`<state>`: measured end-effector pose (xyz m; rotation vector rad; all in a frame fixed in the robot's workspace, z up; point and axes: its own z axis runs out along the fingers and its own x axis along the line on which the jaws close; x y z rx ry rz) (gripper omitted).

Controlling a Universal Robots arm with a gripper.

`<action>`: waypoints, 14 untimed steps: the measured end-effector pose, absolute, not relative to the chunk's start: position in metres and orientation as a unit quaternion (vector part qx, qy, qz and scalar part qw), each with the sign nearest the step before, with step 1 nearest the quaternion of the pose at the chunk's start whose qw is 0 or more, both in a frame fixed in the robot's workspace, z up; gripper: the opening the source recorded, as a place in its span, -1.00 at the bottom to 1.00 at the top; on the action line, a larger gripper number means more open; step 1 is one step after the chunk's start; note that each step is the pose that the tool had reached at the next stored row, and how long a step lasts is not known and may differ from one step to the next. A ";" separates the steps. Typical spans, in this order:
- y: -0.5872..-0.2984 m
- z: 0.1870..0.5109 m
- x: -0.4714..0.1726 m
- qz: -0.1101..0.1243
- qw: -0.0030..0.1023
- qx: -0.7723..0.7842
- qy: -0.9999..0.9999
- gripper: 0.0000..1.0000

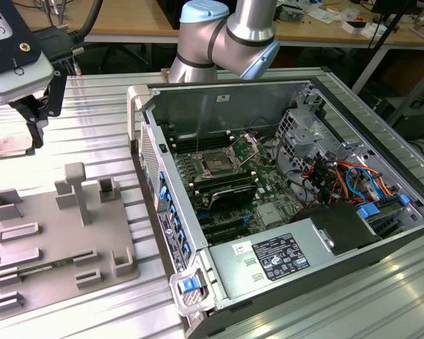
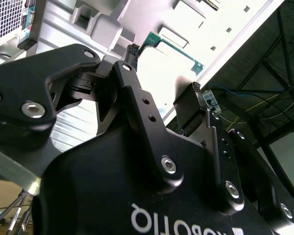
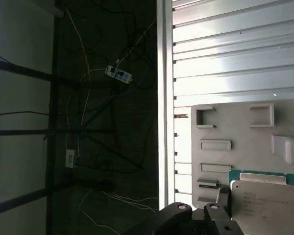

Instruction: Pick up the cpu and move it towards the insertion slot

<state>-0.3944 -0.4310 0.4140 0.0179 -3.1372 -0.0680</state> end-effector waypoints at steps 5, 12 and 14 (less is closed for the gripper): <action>-0.431 0.414 -0.389 -0.022 0.002 0.006 -1.000 0.09; -0.431 0.414 -0.384 -0.022 0.002 0.006 -1.000 0.09; -0.431 0.414 -0.382 -0.022 0.002 0.006 -1.000 0.09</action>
